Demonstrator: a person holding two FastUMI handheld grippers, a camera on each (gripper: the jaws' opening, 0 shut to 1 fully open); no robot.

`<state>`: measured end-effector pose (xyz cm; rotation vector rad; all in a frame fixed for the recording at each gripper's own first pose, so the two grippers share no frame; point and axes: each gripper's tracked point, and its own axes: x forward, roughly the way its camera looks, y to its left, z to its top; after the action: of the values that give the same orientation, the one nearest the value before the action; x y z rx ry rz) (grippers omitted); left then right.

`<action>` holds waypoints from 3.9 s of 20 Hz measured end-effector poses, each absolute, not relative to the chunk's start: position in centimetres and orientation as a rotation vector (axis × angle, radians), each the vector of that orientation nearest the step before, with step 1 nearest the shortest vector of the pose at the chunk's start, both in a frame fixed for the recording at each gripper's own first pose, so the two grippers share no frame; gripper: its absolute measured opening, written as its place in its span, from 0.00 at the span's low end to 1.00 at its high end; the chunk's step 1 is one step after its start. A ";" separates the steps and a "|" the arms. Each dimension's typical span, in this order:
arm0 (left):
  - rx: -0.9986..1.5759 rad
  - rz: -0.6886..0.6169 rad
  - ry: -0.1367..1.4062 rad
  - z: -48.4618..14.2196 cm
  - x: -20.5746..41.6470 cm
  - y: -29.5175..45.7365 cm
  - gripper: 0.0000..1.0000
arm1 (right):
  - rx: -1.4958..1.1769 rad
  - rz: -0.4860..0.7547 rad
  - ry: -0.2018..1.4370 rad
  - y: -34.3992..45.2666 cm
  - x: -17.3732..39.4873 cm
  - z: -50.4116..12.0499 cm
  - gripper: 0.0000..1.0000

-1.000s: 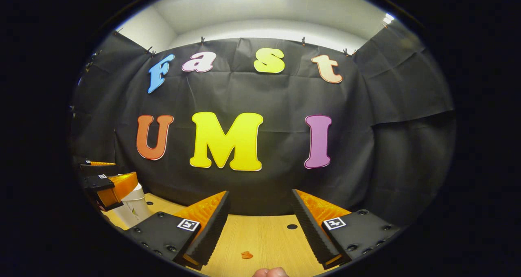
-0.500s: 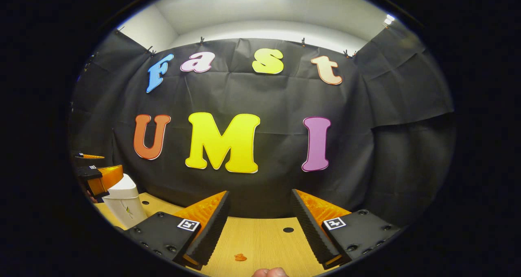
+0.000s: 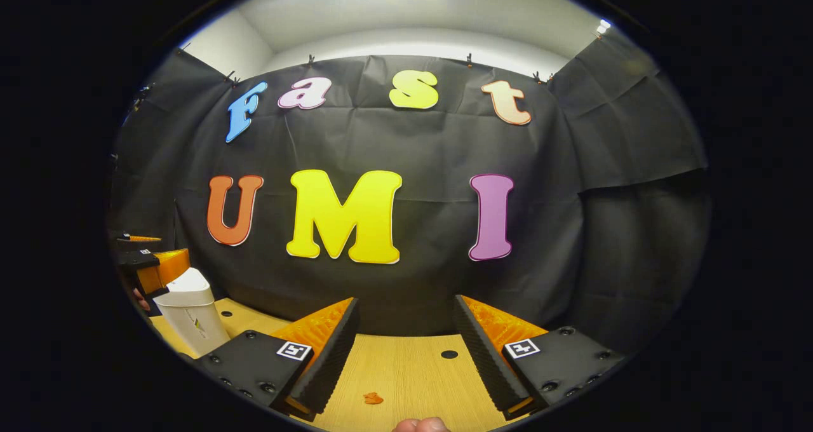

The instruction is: Press the lid of the desktop garbage bin to open it, pick up the crumpled paper on the desktop and throw it into the bin, then pick up the pop can on the desktop and drop it into the bin, and finally close the garbage bin lid.

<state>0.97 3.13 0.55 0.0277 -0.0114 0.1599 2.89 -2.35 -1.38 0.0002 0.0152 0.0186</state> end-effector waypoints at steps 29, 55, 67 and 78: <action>0.016 0.583 0.114 -3.1 4.8 19.6 0.60 | 0.017 -0.006 0.098 -5.3 2.6 -2.9 0.94; -0.042 0.712 0.275 -10.5 6.1 22.0 0.07 | 0.022 -0.019 0.164 -6.9 2.4 -5.4 0.94; -0.019 0.524 0.090 -2.6 5.2 18.2 0.04 | 0.053 0.033 0.131 -5.3 3.4 -4.8 0.94; -0.029 0.228 0.025 0.6 1.3 7.7 0.39 | 0.035 0.124 0.135 -3.6 3.5 -6.0 0.94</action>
<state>1.25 7.70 0.55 -0.0288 0.0251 0.2276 3.51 -3.63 -6.04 0.0349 0.1354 0.1239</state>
